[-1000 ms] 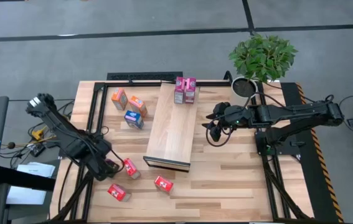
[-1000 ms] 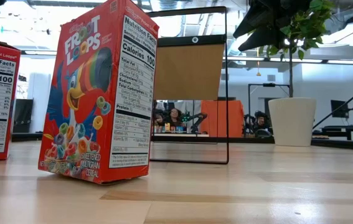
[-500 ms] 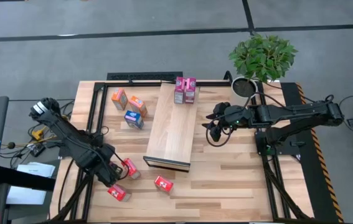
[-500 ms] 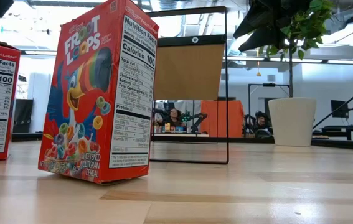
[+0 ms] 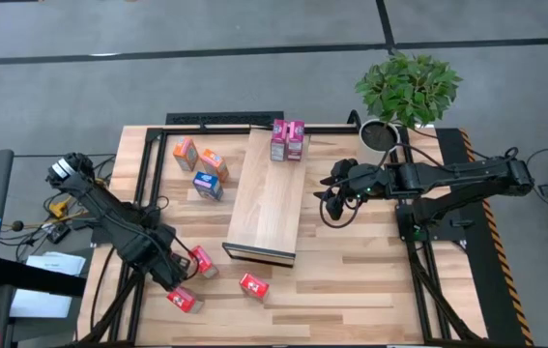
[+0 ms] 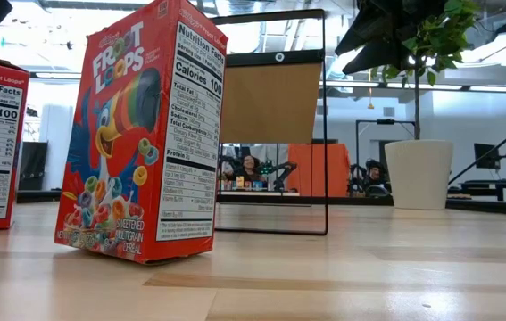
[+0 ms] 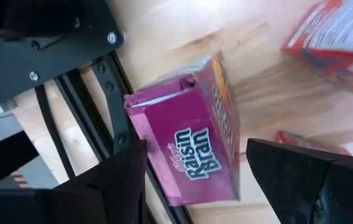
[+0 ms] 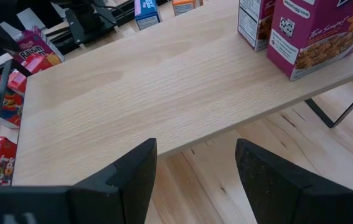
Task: Stack cereal on shelf
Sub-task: Put the purple cereal box on the shelf
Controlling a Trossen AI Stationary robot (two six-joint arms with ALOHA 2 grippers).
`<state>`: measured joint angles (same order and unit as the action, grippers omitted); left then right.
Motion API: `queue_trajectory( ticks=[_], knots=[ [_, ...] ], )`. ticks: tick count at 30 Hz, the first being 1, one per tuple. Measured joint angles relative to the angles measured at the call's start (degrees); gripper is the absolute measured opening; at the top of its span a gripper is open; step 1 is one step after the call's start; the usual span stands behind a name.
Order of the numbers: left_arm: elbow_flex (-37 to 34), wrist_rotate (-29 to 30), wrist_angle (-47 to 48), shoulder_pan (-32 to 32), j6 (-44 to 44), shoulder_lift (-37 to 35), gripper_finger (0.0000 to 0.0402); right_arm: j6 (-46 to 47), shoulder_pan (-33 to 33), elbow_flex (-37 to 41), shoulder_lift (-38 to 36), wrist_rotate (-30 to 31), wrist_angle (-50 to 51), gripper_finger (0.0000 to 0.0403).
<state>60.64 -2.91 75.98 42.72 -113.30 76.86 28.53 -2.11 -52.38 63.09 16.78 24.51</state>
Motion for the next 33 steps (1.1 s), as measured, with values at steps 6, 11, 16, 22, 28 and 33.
queue_trajectory(
  ticks=[6, 11, 16, 22, 28, 33],
  knots=[
    [0.8, -1.1, 0.4, 0.0, 0.0, 0.0, 0.0264, 0.0, 0.0, 0.0, 0.0, 0.0, 0.1, 0.0245],
    [2.6, -0.9, 2.6, 0.0, -2.8, 0.0, 0.0264, 0.0, 0.0, 0.0, 0.0, 0.0, 0.4, 0.0245],
    [2.6, -0.5, 2.8, 1.0, -6.0, 0.0, 0.0257, 0.0, 0.0, 0.0, 0.0, 0.0, 0.4, 0.0245],
    [2.6, 2.6, 3.0, 1.0, -7.4, 0.1, 0.0238, 0.0, 0.0, 0.0, 0.0, 0.0, 0.4, 0.0245],
    [2.0, 4.6, 3.0, 1.0, -7.5, 0.1, 0.0229, 0.0, 0.0, 0.0, 0.0, 0.0, 0.4, 0.0245],
    [0.3, 0.5, 3.1, 1.0, -7.0, 0.1, 0.0228, 0.0, 0.0, 0.0, 0.0, 0.0, 0.4, 0.0245]
  ],
)
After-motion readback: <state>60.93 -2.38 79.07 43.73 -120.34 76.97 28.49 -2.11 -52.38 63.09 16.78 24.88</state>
